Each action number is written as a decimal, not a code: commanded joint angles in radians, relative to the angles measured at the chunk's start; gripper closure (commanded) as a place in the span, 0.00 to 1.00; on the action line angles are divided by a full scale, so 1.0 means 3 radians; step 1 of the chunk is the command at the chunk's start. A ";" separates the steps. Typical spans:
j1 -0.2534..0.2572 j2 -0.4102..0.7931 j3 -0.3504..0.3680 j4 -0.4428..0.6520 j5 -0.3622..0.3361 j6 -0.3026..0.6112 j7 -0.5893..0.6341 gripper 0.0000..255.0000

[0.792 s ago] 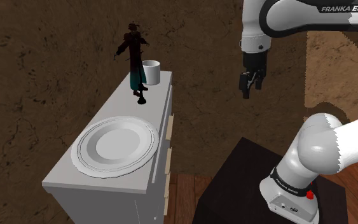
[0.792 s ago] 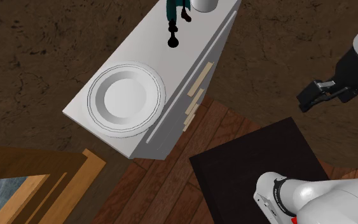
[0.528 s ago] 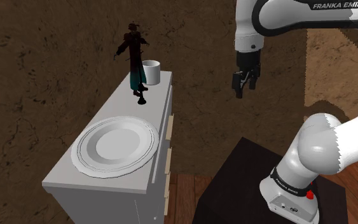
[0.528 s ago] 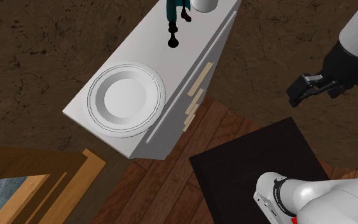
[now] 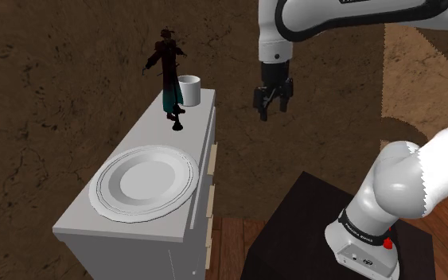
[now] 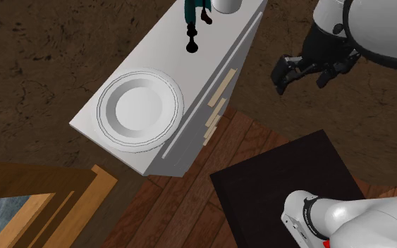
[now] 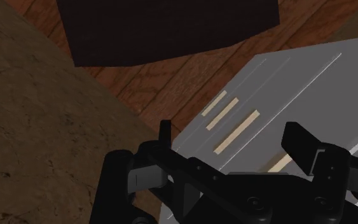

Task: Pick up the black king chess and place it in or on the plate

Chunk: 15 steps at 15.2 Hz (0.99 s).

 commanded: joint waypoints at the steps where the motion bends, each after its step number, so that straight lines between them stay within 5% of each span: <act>1: 0.0018 0.0222 0.0054 0.0165 0.0063 0.0095 0.0108 0.00; 15: 0.0156 0.1792 0.0309 0.1835 0.0214 0.0275 0.0781 0.00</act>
